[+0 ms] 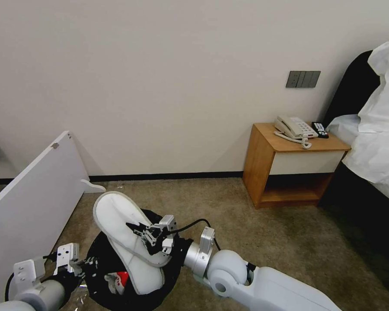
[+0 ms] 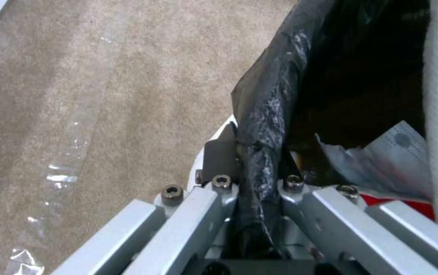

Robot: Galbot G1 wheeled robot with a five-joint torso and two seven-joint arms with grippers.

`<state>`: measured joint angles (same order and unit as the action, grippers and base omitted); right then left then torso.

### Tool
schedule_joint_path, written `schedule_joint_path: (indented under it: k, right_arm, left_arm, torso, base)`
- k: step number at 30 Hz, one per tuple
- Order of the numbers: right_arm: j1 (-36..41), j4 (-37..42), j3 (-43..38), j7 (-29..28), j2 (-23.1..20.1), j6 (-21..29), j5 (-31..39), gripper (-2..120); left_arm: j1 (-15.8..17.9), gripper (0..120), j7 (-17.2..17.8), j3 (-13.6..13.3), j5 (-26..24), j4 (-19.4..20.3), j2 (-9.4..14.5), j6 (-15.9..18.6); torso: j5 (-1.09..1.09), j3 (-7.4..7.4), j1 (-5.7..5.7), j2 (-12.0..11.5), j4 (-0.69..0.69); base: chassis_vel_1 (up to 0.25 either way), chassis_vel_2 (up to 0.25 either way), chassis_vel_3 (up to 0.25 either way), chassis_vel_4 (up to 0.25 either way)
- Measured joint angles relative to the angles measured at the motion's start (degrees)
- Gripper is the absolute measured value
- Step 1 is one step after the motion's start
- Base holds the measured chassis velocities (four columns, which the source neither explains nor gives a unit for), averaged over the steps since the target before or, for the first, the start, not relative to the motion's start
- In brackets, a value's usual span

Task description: Pick up the trash bin, then pick up the garbage from the floor and place it into the trash bin.

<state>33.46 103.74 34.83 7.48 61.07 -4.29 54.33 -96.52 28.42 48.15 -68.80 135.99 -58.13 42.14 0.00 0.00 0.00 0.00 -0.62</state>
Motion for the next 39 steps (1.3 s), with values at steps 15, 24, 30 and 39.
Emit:
schedule_joint_path:
  k: [15,24,30,39]
  right_arm:
    - [0.5,0.6,1.4,0.4,-1.2,-0.1,-0.7,0]
    - [1.0,0.9,1.4,0.3,-2.0,-0.1,-1.1,0]
    - [1.1,1.3,1.3,-1.1,-2.3,0.1,-1.3,4]
    - [1.1,1.6,1.7,-2.5,-2.2,0.2,-1.3,39]
  left_arm:
    - [0.1,2,0.0,0.4,-0.4,0.1,0.3,0.0]
    - [0.1,2,0.0,0.5,-0.5,0.0,0.4,0.0]
    - [0.1,2,0.0,0.7,-0.7,0.0,0.5,0.0]
    - [0.1,2,0.2,0.9,-1.2,0.1,0.5,0.0]
  torso:
    - [0.00,0.00,0.00,0.0,0.00]
    - [0.00,0.00,0.00,0.0,0.00]
    - [0.00,0.00,0.00,0.0,0.00]
    - [0.00,0.00,0.00,0.0,0.00]
  base:
    - [0.000,0.000,0.000,0.000]
    - [0.000,0.000,0.000,0.000]
    - [0.000,0.000,0.000,0.000]
    - [0.000,0.000,0.000,0.000]
